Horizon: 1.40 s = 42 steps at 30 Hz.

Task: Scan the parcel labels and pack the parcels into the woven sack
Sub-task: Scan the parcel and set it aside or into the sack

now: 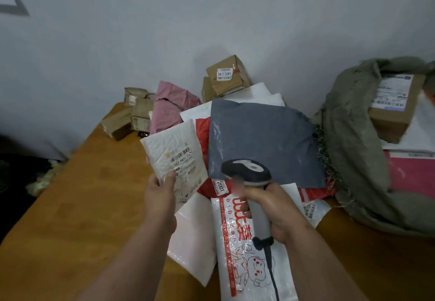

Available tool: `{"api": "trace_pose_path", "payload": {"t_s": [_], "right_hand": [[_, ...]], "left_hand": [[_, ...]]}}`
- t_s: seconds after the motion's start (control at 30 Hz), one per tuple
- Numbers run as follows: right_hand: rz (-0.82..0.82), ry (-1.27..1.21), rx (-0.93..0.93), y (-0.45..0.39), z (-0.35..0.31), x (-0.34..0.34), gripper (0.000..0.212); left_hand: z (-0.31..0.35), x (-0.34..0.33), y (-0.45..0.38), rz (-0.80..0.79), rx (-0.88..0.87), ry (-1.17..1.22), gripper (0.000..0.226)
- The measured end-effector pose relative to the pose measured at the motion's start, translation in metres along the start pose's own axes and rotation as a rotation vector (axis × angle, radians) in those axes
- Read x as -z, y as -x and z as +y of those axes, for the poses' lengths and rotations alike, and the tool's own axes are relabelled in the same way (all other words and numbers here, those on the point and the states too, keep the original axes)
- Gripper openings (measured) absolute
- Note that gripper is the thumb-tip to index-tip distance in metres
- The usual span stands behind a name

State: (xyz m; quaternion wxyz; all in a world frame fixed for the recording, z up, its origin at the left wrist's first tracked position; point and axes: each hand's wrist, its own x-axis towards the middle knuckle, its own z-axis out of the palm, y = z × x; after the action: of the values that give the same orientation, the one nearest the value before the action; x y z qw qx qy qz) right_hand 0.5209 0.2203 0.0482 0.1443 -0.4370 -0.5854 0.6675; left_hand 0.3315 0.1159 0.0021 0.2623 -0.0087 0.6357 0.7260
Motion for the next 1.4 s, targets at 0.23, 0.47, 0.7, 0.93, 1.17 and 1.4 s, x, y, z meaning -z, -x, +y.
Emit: {"api": "trace_pose_path", "payload": {"t_s": [0.23, 0.47, 0.7, 0.93, 1.17, 1.4], "right_hand": [[-0.017, 0.006, 0.112, 0.038, -0.011, -0.015, 0.029], [-0.077, -0.004, 0.173, 0.061, -0.016, -0.009, 0.024], [-0.095, -0.023, 0.196, 0.082, -0.016, 0.024, 0.014], [-0.075, -0.037, 0.215, 0.093, -0.015, 0.062, 0.013], [-0.048, -0.017, 0.211, 0.103, -0.011, 0.089, 0.020], [-0.049, -0.061, 0.222, 0.112, -0.010, 0.112, 0.016]], "left_hand": [[0.028, 0.006, 0.017, -0.073, -0.065, 0.055, 0.018], [0.044, 0.000, 0.041, -0.141, -0.045, 0.044, 0.011], [0.032, -0.018, 0.074, -0.176, -0.035, -0.007, 0.010], [0.021, -0.044, 0.108, -0.216, -0.026, -0.058, 0.014], [0.008, -0.063, 0.129, -0.197, -0.029, -0.087, 0.012], [0.001, -0.081, 0.152, -0.198, -0.031, -0.111, 0.011]]}}
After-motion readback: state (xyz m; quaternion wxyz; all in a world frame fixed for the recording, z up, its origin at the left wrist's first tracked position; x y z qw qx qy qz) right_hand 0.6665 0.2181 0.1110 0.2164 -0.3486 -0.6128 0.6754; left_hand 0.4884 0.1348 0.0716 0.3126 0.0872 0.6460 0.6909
